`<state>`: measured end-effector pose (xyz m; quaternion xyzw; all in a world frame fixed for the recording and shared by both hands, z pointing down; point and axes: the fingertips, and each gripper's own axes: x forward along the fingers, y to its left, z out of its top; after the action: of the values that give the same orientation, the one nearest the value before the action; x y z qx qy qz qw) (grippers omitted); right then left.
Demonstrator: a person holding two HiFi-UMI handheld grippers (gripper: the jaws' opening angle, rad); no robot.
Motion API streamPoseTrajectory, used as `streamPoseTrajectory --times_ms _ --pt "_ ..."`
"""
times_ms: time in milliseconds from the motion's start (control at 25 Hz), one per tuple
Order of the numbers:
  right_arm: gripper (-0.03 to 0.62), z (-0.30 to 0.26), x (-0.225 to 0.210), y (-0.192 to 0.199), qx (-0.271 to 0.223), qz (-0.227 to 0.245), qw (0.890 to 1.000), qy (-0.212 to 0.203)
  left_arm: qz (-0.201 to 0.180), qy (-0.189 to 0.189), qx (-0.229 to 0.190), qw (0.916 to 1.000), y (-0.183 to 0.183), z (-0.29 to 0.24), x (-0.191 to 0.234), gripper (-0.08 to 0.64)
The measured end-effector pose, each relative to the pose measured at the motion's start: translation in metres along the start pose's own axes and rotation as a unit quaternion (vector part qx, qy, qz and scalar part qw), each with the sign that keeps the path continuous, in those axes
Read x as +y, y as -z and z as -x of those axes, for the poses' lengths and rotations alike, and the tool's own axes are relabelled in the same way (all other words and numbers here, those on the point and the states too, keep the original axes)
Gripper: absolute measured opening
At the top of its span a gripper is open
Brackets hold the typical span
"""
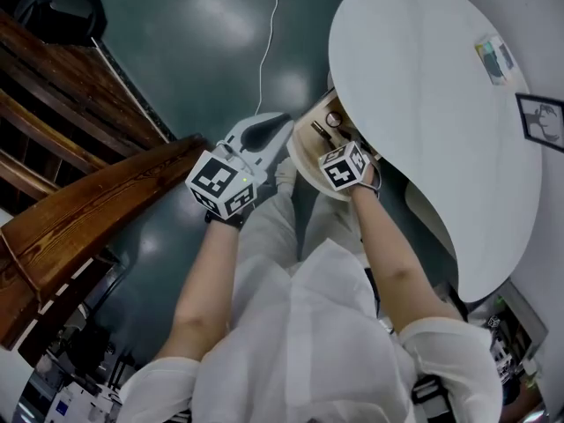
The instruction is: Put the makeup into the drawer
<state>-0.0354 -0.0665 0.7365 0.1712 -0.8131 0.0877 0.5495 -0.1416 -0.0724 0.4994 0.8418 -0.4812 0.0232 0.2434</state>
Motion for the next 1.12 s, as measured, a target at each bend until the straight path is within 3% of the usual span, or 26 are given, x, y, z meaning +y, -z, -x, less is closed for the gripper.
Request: streamPoseTrajectory --times_ms 360,680,880,1120 --pt "0.068 0.063 0.006 -0.005 -0.025 -0.041 0.999 0.008 -0.029 0.020 0.003 0.9994 -0.027 0.012 -0.017 0.031" --pt "0.029 0.143 -0.005 -0.018 -0.091 -0.093 0.991 0.034 -0.050 0.053 -0.004 0.9973 -0.056 0.020 -0.042 0.031" --pt "0.020 0.213 -0.024 -0.036 -0.184 -0.139 0.972 0.052 -0.056 0.073 -0.027 0.9954 -0.083 0.024 -0.061 0.031" --pt "0.015 0.302 -0.059 -0.041 -0.286 -0.187 0.934 0.103 -0.073 0.065 -0.054 0.9938 -0.121 0.035 -0.071 0.031"
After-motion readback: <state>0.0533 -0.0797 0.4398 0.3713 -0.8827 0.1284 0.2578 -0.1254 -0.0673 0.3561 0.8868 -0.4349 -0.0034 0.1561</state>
